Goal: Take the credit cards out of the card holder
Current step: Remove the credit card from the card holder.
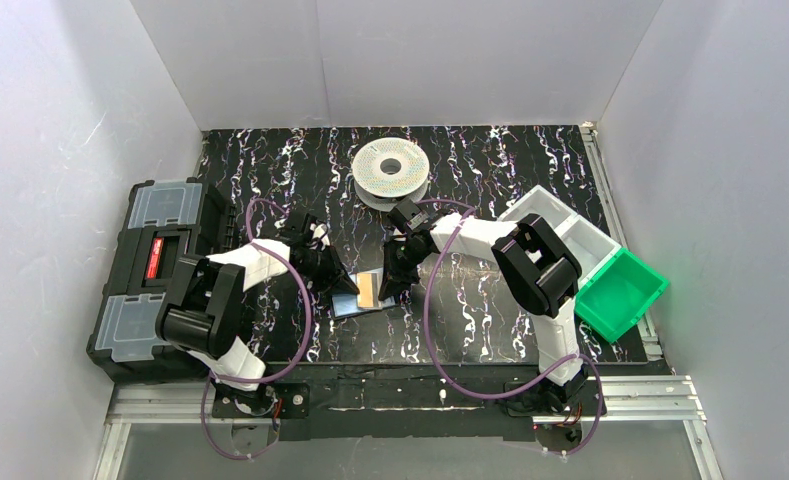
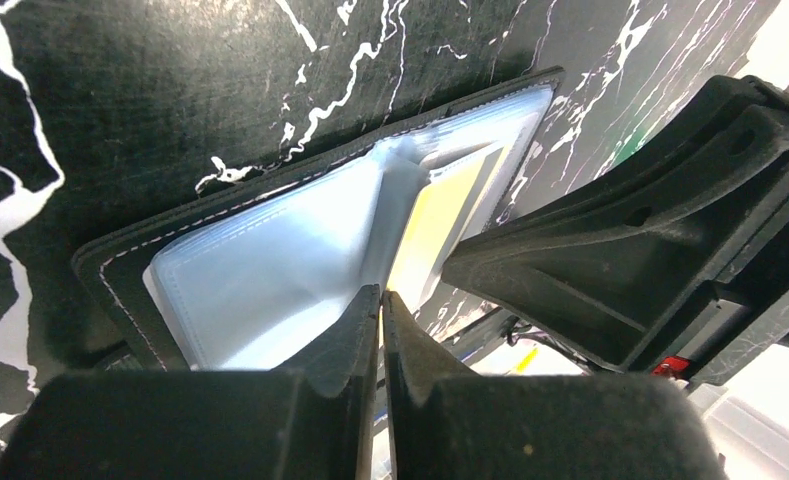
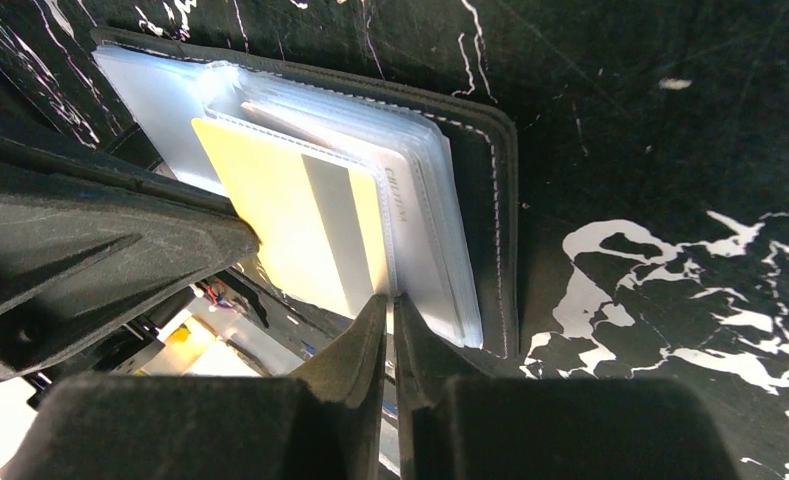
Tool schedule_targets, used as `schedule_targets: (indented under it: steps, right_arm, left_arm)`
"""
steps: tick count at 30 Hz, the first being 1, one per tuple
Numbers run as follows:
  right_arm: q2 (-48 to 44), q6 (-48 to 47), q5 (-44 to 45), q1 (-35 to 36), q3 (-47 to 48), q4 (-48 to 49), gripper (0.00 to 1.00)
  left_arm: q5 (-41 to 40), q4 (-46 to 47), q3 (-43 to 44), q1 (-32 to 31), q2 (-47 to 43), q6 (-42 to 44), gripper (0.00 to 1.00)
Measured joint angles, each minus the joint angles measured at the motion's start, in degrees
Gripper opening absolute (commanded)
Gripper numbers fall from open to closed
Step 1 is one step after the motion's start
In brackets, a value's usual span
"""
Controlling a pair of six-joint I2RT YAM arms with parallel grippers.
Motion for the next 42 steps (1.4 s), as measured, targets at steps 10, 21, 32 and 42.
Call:
schedule_targets:
  steps: [10, 21, 32, 42]
  right_arm:
    - [0.0, 0.04, -0.22, -0.24, -0.07, 0.24, 0.16]
    - [0.02, 0.31, -0.22, -0.33, -0.11, 0.22, 0.14]
    - [0.07, 0.42, -0.35, -0.37, -0.11, 0.22, 0.14]
    - [0.07, 0.42, -1.42, -0.87, -0.59, 0.98, 0.16]
  left_arm:
    - [-0.5, -0.28, -0.04, 0.17, 0.48, 0.2, 0.0]
    - [-5.62, -7.58, 3.02, 0.46, 0.48, 3.74, 0.0]
    - [-9.97, -12.98, 4.98, 1.49, 0.48, 6.27, 0.0]
    - [-8.44, -14.64, 6.97, 1.77, -2.14, 8.24, 0.06]
